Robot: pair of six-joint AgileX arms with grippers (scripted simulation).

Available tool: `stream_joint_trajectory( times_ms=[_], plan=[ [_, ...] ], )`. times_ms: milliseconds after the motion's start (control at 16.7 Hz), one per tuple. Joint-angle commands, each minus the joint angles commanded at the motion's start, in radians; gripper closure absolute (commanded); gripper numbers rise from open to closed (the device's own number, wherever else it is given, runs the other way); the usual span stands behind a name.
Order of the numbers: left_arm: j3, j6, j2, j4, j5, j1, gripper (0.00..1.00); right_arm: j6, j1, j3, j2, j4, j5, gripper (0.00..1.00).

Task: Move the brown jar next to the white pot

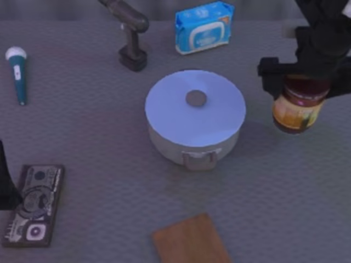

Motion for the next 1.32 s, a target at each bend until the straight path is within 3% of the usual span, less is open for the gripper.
stream_joint_trajectory(
  times_ms=[900, 1320],
  plan=[
    [0.0, 0.0, 0.0, 0.0, 0.0, 0.0, 0.0, -0.001, -0.002, -0.115, 0.057, 0.172, 0.0, 1.0],
    [0.0, 0.0, 0.0, 0.0, 0.0, 0.0, 0.0, -0.001, -0.002, -0.115, 0.057, 0.172, 0.0, 0.47]
  ],
)
